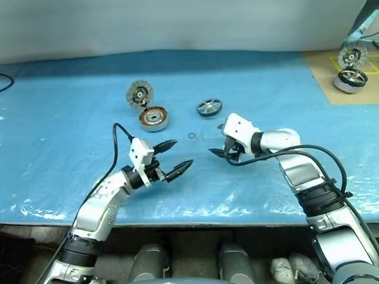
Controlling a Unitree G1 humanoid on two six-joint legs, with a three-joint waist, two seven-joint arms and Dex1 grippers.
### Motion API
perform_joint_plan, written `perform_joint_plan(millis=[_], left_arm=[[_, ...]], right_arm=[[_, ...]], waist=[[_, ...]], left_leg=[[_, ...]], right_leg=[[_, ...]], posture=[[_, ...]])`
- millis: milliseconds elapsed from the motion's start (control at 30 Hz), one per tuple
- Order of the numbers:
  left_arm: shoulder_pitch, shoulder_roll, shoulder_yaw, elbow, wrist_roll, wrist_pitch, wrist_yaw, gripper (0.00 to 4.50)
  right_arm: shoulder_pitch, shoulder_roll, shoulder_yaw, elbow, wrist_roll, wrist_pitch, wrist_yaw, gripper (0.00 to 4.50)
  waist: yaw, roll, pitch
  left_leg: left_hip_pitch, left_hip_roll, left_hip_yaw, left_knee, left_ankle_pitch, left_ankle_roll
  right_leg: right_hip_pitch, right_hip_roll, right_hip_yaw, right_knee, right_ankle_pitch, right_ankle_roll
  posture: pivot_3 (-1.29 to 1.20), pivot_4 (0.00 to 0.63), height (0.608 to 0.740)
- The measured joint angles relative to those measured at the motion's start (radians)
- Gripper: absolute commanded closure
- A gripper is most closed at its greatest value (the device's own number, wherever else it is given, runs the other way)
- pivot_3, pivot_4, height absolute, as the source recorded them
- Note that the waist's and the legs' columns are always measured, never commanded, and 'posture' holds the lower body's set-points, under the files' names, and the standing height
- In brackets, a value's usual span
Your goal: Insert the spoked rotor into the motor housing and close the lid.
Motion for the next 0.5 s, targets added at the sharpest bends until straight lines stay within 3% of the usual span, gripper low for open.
perform_joint_plan(millis=[500], left_arm=[[0.018,-0.018,-0.009,0.000,0.008,-0.015,0.014,0.03]], right_arm=[[-0.002,0.008,0.006,0.000,-0.012,-0.004,0.007,0.49]], waist=[[0.000,0.000,0.000]], left_leg=[[0.000,0.000,0.000,0.000,0.000,0.000]], right_leg=[[0.000,0.000,0.000,0.000,0.000,0.000]], posture=[[0.00,0.150,0.740]])
